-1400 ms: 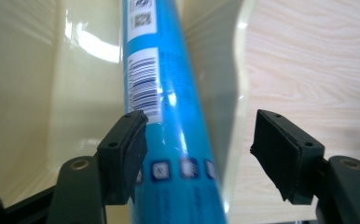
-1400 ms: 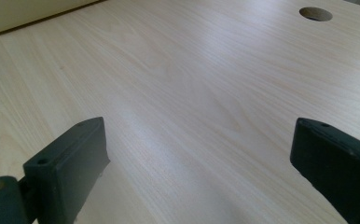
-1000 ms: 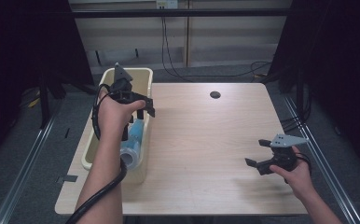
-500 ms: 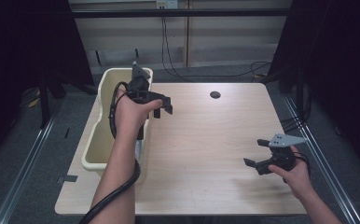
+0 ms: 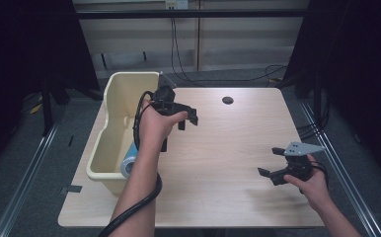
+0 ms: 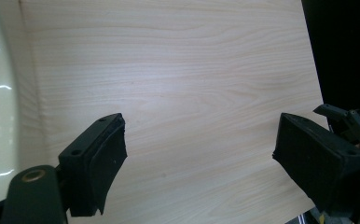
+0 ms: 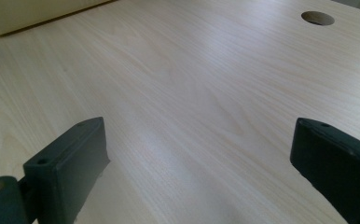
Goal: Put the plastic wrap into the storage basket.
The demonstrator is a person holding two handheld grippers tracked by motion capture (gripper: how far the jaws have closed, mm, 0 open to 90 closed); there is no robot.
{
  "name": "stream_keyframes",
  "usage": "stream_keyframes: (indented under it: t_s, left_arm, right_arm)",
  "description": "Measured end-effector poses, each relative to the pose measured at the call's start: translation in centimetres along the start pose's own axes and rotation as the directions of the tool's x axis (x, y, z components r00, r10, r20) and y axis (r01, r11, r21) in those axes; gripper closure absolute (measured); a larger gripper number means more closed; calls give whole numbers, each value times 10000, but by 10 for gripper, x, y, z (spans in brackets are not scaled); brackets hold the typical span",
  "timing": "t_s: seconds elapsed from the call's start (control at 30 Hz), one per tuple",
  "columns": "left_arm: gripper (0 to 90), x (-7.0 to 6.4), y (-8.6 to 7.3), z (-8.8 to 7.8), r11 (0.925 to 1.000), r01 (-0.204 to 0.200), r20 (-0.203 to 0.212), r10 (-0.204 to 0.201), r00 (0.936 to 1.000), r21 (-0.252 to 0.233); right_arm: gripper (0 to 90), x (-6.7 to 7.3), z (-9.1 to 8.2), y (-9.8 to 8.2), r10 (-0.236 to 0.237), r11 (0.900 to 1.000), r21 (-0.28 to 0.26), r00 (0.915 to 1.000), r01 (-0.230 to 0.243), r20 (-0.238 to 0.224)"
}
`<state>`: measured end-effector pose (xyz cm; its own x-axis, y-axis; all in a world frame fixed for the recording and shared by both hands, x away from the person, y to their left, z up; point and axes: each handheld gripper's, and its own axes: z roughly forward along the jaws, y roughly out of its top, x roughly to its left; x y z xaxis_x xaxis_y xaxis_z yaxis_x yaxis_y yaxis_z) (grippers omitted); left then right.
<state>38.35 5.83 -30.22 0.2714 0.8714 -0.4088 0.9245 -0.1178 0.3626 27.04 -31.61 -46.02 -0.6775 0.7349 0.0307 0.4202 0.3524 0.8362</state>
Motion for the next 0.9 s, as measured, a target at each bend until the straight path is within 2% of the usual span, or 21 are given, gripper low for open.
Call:
stream_keyframes:
  t_s: [0.43,0.53,0.77,0.83,0.9]
  left_arm:
    - [157,-7,-5,24,9997,-184,144,182,9997,153]
    - [152,-7,-7,29,9997,-165,422,157,9990,200]
    - [149,-11,-12,40,9995,-255,600,244,9979,171]
    - [146,-12,-13,44,9990,-394,591,383,9975,187]
    - [145,-14,-15,47,9991,-378,738,363,9966,186]
  right_arm:
    - [37,-1,-1,-1,-46,10000,-3,10000,46,-9]
    - [37,-2,-2,-2,-39,10000,17,10000,39,41]
    - [38,-2,-2,-2,-94,10000,3,10000,94,32]
    - [37,-2,-2,-2,-70,10000,20,10000,70,25]
    - [37,-2,-2,-2,-72,10000,16,10000,72,52]
